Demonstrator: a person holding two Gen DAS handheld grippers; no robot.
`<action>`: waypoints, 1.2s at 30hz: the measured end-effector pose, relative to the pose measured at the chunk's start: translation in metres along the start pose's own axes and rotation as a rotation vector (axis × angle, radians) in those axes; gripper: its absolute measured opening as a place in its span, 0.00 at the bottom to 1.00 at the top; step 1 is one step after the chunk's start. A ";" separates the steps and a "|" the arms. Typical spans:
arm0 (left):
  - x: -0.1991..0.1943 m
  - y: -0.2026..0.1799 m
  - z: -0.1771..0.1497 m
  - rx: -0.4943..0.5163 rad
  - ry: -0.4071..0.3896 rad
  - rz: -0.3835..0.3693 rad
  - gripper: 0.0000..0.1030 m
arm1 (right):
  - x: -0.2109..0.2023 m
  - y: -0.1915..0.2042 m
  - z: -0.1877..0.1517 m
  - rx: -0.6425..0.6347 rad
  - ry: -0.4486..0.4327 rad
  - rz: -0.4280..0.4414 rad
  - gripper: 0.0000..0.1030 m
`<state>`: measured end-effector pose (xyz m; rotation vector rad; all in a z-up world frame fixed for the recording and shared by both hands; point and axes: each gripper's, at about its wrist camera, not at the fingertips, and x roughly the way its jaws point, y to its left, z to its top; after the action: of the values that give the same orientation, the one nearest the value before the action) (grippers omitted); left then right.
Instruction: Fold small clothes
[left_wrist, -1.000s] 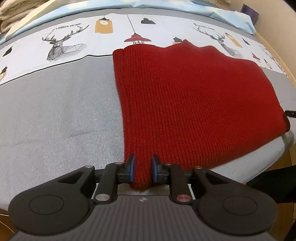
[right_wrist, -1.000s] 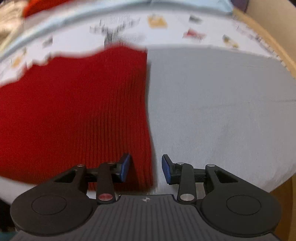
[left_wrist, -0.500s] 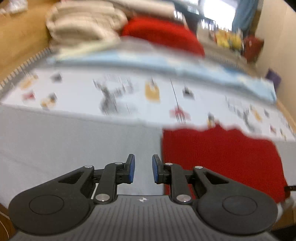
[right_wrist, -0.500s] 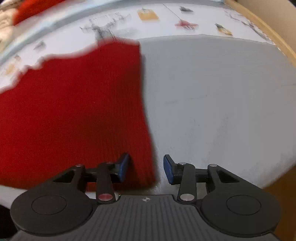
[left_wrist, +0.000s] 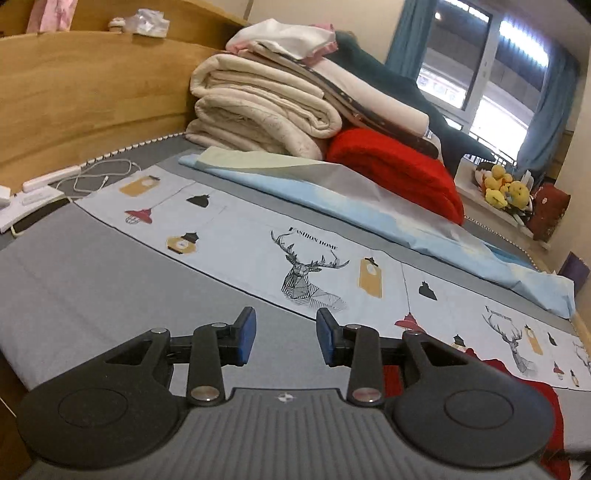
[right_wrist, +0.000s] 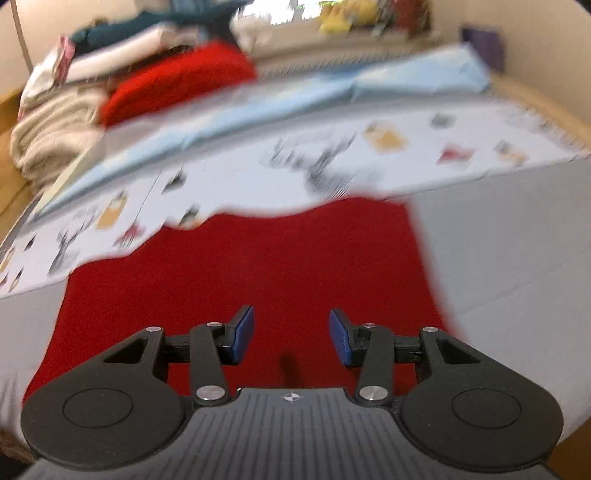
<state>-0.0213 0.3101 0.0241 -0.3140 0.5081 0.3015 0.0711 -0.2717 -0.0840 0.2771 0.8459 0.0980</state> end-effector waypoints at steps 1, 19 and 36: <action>0.001 0.003 0.001 -0.006 0.004 -0.003 0.39 | 0.023 0.008 -0.003 -0.009 0.129 0.012 0.46; 0.010 0.104 0.004 -0.220 0.055 0.043 0.39 | -0.002 0.244 -0.106 -0.579 -0.017 0.233 0.45; 0.022 0.112 0.005 -0.241 0.079 0.032 0.39 | 0.044 0.324 -0.153 -0.923 0.059 0.139 0.50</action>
<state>-0.0409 0.4177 -0.0072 -0.5533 0.5559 0.3832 -0.0072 0.0792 -0.1212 -0.5384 0.7597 0.6078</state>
